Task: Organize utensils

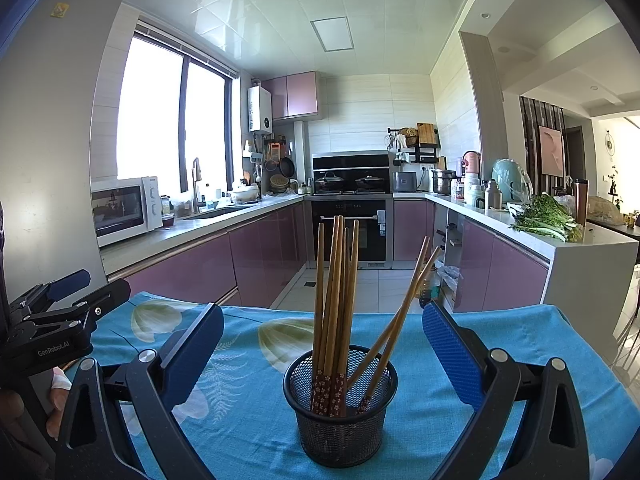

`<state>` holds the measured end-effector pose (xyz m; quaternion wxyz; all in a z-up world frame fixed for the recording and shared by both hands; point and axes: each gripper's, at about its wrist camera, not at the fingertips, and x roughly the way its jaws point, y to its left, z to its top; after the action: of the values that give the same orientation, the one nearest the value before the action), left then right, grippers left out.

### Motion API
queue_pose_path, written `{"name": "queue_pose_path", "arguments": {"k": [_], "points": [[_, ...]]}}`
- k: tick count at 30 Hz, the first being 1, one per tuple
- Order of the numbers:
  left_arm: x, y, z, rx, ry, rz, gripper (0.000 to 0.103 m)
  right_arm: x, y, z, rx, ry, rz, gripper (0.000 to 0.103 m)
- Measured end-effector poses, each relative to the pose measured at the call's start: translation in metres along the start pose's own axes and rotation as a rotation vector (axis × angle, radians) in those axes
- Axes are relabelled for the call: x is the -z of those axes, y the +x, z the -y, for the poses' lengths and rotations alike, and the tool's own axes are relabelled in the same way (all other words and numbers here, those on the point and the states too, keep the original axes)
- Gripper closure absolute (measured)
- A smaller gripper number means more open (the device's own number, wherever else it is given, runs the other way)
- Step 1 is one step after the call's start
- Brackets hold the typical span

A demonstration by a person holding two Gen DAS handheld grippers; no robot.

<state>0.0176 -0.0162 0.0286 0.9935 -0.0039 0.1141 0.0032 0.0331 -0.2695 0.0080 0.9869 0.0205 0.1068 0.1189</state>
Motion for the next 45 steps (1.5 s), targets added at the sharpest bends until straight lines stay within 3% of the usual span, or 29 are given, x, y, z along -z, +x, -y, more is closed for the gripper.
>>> {"name": "queue_pose_path", "arguments": {"k": [45], "points": [[0.0019,0.0022,0.0031,-0.001,-0.002,-0.006,0.006,0.0025,0.0000,0.0021,0.004,0.007,0.000,0.007]]}}
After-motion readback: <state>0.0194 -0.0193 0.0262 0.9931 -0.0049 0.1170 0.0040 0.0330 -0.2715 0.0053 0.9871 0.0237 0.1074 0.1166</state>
